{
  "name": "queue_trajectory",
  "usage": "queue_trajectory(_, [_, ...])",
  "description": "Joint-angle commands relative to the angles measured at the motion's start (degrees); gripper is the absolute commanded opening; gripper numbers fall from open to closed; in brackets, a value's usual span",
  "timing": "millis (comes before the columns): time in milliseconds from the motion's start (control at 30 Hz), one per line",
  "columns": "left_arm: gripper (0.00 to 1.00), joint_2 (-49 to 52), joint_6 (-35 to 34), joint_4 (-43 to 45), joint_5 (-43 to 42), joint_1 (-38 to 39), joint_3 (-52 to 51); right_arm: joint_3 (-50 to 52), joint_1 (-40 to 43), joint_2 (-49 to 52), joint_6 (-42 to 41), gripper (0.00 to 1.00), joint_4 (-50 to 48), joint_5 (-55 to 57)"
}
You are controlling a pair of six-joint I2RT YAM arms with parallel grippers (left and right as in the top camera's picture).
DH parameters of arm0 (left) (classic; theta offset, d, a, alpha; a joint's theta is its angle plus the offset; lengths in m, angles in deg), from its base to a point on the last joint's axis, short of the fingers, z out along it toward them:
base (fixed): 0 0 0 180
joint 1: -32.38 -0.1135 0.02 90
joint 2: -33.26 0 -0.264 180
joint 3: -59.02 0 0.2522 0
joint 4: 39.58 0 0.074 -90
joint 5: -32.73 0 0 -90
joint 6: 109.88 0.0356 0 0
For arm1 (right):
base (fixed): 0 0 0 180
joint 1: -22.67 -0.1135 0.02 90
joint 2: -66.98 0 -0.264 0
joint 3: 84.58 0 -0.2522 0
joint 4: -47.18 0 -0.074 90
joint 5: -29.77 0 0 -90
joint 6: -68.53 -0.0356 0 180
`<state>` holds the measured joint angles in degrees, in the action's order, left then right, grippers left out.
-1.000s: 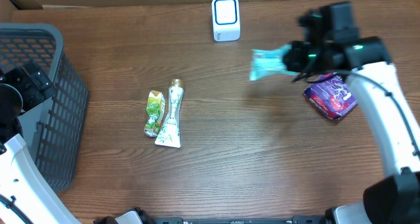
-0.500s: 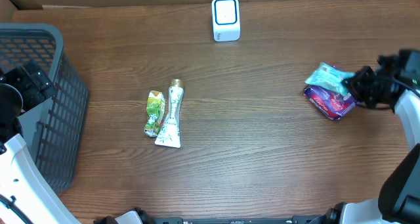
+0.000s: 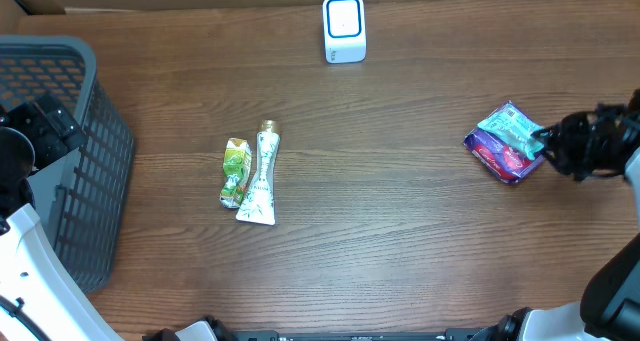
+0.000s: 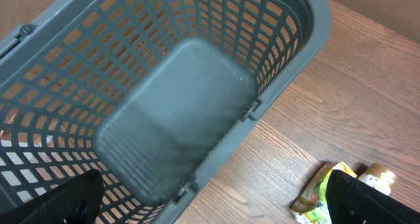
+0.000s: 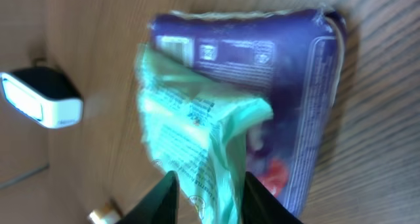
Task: Scan the item barcode
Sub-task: 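Carry the wipes pack right and drop it on the purple pack, then move the right gripper left to the white tube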
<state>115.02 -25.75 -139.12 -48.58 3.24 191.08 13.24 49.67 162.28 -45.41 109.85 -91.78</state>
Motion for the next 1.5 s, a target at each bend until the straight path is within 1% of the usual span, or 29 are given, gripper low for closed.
queue_trajectory(0, [1.00,0.0,-0.6,0.1,0.3,-0.1,0.6,-8.7,-1.9,-1.6,5.7,0.47,4.8,-0.9])
queue_trajectory(33, [1.00,0.0,-0.6,0.1,0.3,-0.1,0.6,-10.9,-2.7,-1.6,6.5,0.54,7.4,0.2])
queue_trajectory(100, [1.00,0.0,-0.6,0.1,0.3,-0.1,0.6,-14.0,-4.0,-1.6,6.7,0.64,11.0,2.5])
queue_trajectory(133, [1.00,0.0,-0.6,0.1,0.3,-0.1,0.6,-15.3,-4.5,-1.6,7.0,0.66,12.3,3.0])
queue_trajectory(200, [0.99,0.0,-0.6,0.1,0.3,-0.1,0.6,-17.1,-5.4,-1.6,7.3,0.67,13.9,2.6])
queue_trajectory(333, [1.00,0.0,-0.6,0.1,0.3,-0.1,0.6,-17.1,-8.7,-1.5,8.0,0.68,13.0,-1.9])
queue_trajectory(400, [1.00,0.0,-0.6,0.1,0.3,-0.1,0.6,-17.1,-12.2,-1.4,8.0,0.72,11.6,-1.6])
queue_trajectory(533, [1.00,0.0,-0.6,0.1,0.3,-0.1,0.6,-17.1,-23.4,0.2,7.9,0.80,5.5,-1.6])
queue_trajectory(600, [1.00,0.0,-0.6,0.1,0.3,-0.1,0.6,-17.1,-30.4,2.2,7.4,0.81,1.3,-1.6])
queue_trajectory(800, [0.99,0.0,-0.6,0.1,0.3,-0.1,0.6,-17.1,-44.9,9.4,3.9,0.81,-10.0,-1.5])
queue_trajectory(833, [1.00,0.0,-0.6,0.1,0.3,-0.1,0.6,-17.1,-47.0,10.6,3.4,0.80,-12.0,-1.3])
queue_trajectory(900, [0.99,0.0,-0.6,0.1,0.3,-0.1,0.6,-17.1,-51.5,13.2,0.6,0.75,-16.1,1.4])
queue_trajectory(967, [1.00,0.0,-0.6,0.1,0.3,-0.1,0.6,-17.1,-55.2,15.3,-0.9,0.73,-20.0,4.3])
queue_trajectory(1167, [1.00,0.0,-0.6,0.1,0.3,-0.1,0.6,-17.1,-64.2,21.2,-4.5,0.72,-29.5,11.0])
queue_trajectory(1233, [0.99,0.0,-0.6,0.1,0.3,-0.1,0.6,-17.1,-66.6,22.9,-4.8,0.69,-31.7,12.2])
queue_trajectory(1267, [1.00,0.0,-0.6,0.1,0.3,-0.1,0.6,-17.1,-67.7,23.6,-4.8,0.67,-32.5,13.0])
queue_trajectory(1467, [1.00,0.0,-0.6,0.1,0.3,-0.1,0.6,-17.1,-72.6,26.2,-4.8,0.66,-33.4,20.8])
